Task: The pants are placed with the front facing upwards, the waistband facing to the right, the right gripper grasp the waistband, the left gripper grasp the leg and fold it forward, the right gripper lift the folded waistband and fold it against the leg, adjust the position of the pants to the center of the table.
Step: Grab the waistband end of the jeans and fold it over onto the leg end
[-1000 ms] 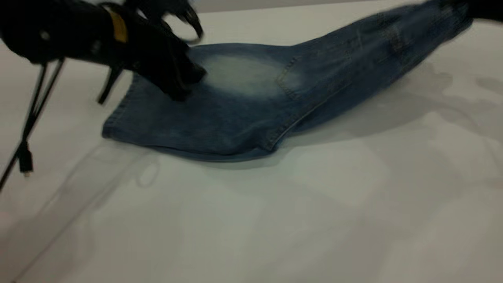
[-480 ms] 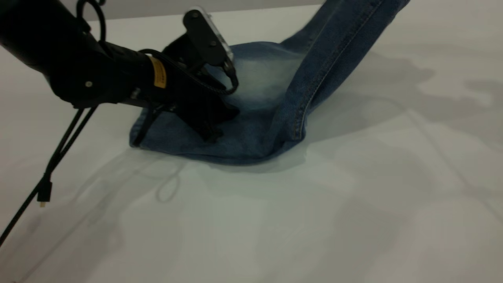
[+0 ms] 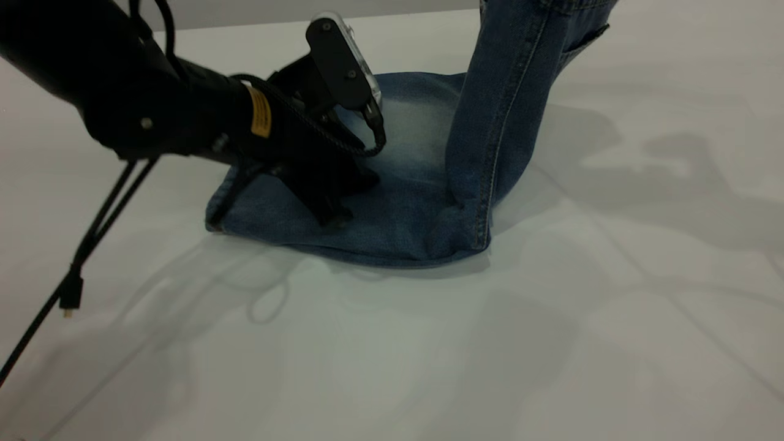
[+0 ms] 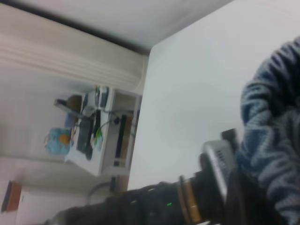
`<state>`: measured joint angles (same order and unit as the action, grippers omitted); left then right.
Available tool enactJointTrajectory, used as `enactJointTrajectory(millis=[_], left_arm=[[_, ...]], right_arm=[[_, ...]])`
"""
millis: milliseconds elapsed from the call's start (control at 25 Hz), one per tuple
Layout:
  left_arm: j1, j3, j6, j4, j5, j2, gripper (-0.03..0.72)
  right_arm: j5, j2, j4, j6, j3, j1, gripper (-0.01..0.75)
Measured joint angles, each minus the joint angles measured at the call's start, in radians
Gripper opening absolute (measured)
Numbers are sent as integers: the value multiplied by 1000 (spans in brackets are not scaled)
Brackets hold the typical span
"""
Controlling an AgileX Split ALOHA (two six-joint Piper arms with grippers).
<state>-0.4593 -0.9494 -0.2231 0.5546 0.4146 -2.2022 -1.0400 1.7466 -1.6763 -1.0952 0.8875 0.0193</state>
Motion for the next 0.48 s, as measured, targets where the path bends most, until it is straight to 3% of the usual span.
enactJointTrajectory(millis=[360,480], left_arm=[[135,1,-8,-6,-123,95,343],[139,1,-7,-7,-121,70,343]], right_arm=[[-59,0,-35,-14,0,0,49],[-75,0,-73,-49,0,-18,49]])
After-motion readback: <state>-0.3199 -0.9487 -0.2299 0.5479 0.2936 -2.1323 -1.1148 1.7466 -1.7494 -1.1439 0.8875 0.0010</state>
